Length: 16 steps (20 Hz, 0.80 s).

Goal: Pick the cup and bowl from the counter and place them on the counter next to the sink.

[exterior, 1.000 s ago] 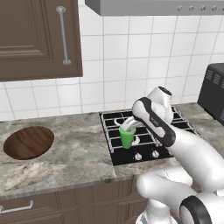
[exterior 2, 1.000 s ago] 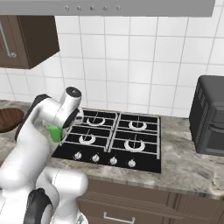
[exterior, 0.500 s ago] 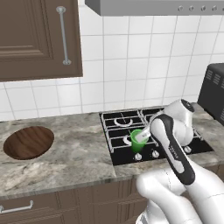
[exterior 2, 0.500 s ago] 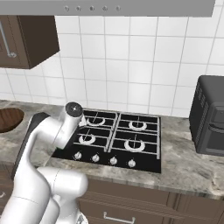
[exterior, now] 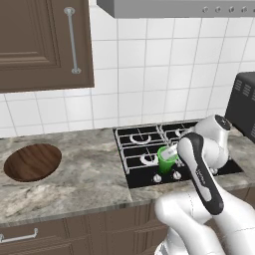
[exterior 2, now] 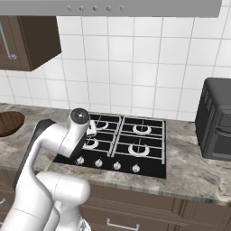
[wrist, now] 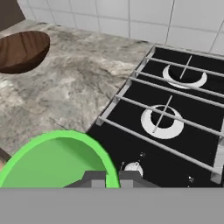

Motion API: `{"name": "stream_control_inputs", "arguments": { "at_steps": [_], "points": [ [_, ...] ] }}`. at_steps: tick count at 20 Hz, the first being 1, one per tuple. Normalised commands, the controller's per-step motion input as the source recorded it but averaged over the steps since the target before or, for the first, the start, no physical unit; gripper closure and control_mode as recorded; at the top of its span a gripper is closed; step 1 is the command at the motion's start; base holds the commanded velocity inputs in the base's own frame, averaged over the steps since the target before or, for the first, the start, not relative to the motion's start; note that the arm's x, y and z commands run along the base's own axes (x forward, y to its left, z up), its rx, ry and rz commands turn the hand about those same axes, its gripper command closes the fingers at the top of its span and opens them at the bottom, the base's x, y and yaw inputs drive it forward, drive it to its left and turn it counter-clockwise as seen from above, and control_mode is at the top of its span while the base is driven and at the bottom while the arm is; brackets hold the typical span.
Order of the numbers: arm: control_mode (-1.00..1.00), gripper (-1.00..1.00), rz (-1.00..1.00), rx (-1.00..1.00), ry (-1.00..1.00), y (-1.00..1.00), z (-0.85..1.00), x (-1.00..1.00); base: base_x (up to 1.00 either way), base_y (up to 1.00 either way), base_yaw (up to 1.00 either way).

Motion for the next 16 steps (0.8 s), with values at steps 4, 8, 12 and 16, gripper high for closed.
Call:
{"name": "stream_control_inputs", "arguments": {
  "at_steps": [4,8,12,16],
  "points": [
    [-1.0,1.0,-0.2,0.0,0.11,-0.34,0.16,0.02,0.0,0.0,0.0],
    [-1.0,1.0,-0.16,0.0,0.05,-0.21,0.22,0.0,0.0,0.0,0.0],
    [-1.0,1.0,-0.14,0.0,0.03,-0.19,0.15,0.0,0.0,0.0,0.0],
    [-1.0,1.0,-0.12,0.02,0.03,-0.18,0.08,-0.1,0.0,0.0,0.0]
  ]
}}
